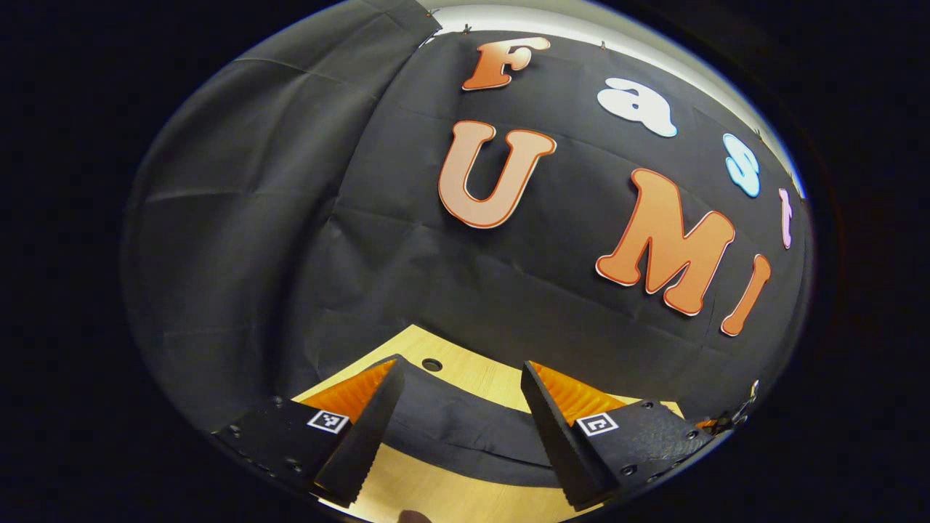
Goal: Grasp the waist and the cuffs of the jeans and fold them to make the two legs overlap; first hold the waist and fold one-third of the jeans toward the cuffs, then hold the cuffs and fold the remaining one-third in the same direction to finish folding.
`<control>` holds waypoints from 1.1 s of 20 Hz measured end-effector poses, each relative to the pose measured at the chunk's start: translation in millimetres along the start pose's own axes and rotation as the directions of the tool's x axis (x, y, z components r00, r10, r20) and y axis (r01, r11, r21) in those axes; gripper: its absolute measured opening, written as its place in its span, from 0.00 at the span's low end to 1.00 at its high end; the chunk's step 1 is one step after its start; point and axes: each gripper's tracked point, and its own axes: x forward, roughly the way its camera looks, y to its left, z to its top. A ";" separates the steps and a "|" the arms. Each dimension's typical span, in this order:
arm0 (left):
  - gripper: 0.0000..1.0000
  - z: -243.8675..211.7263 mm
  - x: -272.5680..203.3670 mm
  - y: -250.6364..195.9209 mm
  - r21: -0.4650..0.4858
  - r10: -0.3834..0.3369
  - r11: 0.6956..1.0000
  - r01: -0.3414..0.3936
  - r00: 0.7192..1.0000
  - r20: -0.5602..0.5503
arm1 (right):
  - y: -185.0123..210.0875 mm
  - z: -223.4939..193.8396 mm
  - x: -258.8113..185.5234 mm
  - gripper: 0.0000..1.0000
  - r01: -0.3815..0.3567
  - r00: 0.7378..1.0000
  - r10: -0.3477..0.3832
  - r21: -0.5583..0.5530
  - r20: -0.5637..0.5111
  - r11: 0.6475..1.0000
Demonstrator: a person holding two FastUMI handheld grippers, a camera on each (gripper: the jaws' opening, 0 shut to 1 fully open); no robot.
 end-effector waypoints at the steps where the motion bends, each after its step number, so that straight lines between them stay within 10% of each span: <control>1: 0.98 4.1 2.1 10.0 0.003 -0.002 1.000 0.002 1.000 0.001 | 14.3 4.7 -10.0 0.23 -0.006 1.000 0.007 -0.047 0.026 0.999; 11: 0.97 16.2 20.5 98.5 -0.006 -0.033 0.999 0.033 0.997 -0.063 | 105.1 38.2 -125.4 0.22 -0.146 0.962 0.215 -0.351 0.166 0.925; 22: 0.98 5.7 9.4 178.6 -0.062 0.004 0.998 -0.012 0.991 -0.132 | 181.6 -25.2 -194.7 0.22 -0.383 0.906 0.408 -0.633 -0.114 0.673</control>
